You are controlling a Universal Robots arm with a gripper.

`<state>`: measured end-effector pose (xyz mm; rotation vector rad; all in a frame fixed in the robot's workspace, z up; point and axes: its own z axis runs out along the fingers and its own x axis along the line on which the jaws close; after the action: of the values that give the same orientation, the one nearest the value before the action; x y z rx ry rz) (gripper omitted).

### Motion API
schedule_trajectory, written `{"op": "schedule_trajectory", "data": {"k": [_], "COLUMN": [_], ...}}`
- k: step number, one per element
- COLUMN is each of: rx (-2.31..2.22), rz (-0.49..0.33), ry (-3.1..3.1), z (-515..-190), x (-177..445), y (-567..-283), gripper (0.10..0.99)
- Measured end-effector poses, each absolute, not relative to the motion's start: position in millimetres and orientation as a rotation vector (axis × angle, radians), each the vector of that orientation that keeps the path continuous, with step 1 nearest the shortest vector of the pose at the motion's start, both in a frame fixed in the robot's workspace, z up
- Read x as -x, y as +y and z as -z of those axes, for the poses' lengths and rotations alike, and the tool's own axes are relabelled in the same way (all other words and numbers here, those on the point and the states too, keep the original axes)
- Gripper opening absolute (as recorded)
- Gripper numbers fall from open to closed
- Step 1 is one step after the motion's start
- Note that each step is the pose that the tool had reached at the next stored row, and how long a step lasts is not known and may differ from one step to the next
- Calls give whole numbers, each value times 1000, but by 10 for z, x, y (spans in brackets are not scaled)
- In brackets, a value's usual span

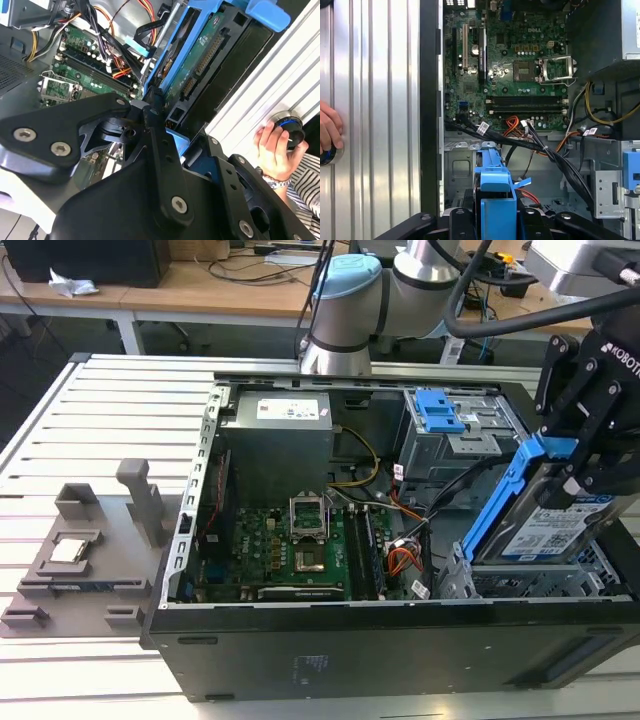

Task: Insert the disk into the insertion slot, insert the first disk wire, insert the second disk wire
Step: 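Insert the disk into the insertion slot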

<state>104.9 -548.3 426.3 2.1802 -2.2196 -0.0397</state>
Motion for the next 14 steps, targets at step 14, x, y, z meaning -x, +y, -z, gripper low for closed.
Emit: {"op": "schedule_trajectory", "data": {"k": [14], "rx": [-2180], "rz": [40], "ry": [-2220], "z": [-4156], "x": [-1049], "y": [-5483], "gripper": [369]}}
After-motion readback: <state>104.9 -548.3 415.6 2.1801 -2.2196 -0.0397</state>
